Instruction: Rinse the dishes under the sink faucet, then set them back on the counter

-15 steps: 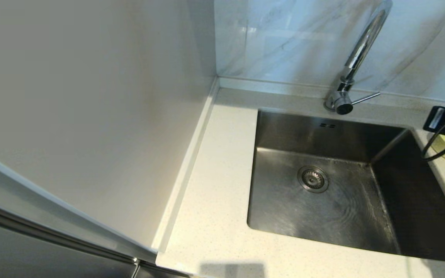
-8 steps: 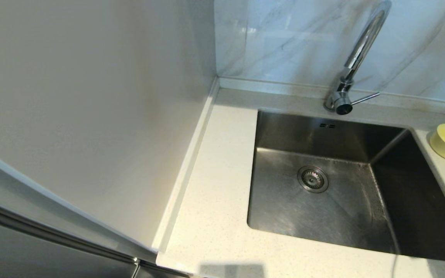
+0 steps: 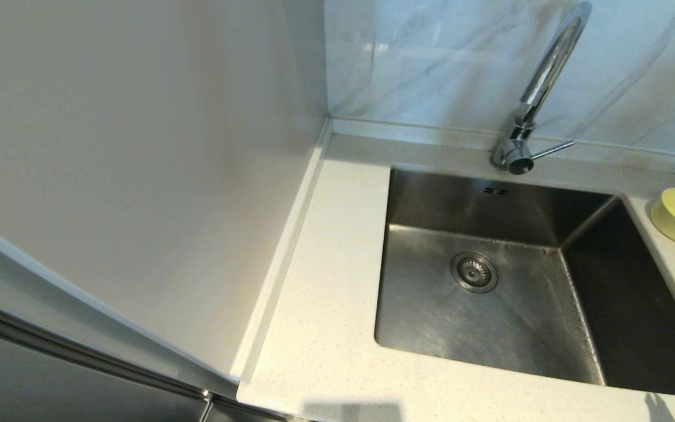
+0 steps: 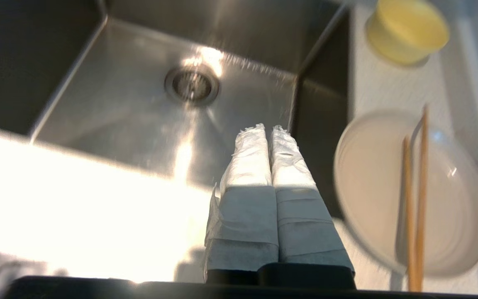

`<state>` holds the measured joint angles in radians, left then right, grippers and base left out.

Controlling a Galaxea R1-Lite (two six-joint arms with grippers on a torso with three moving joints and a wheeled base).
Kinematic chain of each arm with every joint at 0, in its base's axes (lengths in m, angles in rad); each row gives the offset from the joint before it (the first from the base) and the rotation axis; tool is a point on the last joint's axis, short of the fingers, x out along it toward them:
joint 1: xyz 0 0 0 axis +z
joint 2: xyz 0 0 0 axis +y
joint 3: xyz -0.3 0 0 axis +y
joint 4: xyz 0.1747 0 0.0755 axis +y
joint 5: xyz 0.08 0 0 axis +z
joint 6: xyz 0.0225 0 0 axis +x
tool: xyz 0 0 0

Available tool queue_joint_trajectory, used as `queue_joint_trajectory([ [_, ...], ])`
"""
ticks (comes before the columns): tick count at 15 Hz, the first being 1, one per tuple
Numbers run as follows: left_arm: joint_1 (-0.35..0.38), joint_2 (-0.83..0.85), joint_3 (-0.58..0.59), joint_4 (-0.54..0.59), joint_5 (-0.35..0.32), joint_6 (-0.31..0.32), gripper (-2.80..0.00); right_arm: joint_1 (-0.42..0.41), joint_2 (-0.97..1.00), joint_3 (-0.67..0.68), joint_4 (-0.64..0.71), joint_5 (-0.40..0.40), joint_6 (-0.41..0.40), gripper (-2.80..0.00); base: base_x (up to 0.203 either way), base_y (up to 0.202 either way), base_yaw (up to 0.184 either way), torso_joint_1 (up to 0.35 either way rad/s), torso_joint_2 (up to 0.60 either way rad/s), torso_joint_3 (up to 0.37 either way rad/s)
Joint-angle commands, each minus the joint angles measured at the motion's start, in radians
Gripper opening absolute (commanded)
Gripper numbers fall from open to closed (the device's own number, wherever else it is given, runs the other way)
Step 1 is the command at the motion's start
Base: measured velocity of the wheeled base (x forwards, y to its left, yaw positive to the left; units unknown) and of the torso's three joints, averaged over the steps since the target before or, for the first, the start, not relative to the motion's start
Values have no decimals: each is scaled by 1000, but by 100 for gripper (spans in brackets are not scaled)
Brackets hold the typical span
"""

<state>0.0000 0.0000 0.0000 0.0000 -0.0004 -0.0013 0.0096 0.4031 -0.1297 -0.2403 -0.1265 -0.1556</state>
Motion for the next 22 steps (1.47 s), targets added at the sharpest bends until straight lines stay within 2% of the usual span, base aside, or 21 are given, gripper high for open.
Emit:
queue_joint_trajectory([
  [1, 0, 1, 0, 0, 0, 0, -280, -3, -146, 84, 15, 6, -7, -280, 0, 0, 0, 0, 0, 0],
  [3, 0, 0, 0, 0, 0, 1, -280, -12, -226, 133, 112, 16, -1, -280, 0, 0, 0, 0, 0, 0],
  [5, 0, 0, -1, 0, 0, 0, -280, -11, -298, 135, 154, 39, 15, -280, 0, 0, 0, 0, 0, 0],
  [10, 0, 0, 0, 0, 0, 0, -280, -11, -402, 137, 206, 128, 38, -280, 0, 0, 0, 0, 0, 0],
  [12, 0, 0, 0, 0, 0, 0, -280, -11, -402, 138, 226, 126, 82, -280, 0, 0, 0, 0, 0, 0],
  [13, 0, 0, 0, 0, 0, 0, -280, -11, -402, 134, 279, 119, 119, -280, 0, 0, 0, 0, 0, 0],
  [15, 0, 0, 0, 0, 0, 0, -280, -11, -402, 133, 271, 97, 186, -280, 0, 0, 0, 0, 0, 0],
  [22, 0, 0, 0, 0, 0, 0, -280, -11, -402, 137, 257, 93, 209, -280, 0, 0, 0, 0, 0, 0],
])
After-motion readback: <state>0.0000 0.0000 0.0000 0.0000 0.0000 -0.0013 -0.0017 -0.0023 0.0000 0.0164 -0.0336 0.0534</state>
